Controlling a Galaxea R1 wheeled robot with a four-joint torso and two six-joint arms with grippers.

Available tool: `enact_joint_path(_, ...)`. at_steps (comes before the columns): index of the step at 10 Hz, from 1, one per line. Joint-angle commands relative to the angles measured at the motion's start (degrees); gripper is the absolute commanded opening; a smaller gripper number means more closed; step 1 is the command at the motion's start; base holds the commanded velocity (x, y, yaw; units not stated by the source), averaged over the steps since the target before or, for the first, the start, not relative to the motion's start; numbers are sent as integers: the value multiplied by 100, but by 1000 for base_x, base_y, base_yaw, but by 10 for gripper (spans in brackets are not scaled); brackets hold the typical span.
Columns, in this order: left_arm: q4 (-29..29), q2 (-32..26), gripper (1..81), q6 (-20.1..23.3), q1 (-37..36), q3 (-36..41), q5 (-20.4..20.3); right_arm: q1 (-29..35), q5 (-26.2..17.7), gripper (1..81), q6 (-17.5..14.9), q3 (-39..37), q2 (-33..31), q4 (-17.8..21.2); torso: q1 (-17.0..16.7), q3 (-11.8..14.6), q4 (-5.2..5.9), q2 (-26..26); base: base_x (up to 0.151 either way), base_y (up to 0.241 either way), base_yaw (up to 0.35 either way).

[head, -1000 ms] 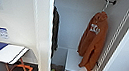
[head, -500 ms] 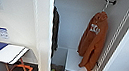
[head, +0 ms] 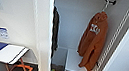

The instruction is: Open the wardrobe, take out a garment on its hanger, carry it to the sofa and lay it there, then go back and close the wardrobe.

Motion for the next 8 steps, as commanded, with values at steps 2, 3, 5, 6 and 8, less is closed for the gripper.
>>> enact_joint_path(2,-620,43,811,-12,-341,24,-400,181,-291,811,16,-27,40,-42,0,0,0,0,0,0,0)
enact_joint_path(3,-779,87,811,-55,-341,33,-786,189,-291,811,16,-71,75,-42,0,0,0,0,0,0,0)
enact_joint_path(5,-780,105,811,-432,-480,33,-1272,207,-326,811,16,-106,101,-42,0,0,0,0,0,0,0)
enact_joint_path(6,-788,96,811,-565,-604,33,-1281,216,-335,811,16,-106,101,-42,0,0,0,0,0,0,0)
enact_joint_path(8,-780,96,811,-741,-823,33,-1281,242,-370,811,16,-106,128,-42,0,0,0,0,0,0,0)
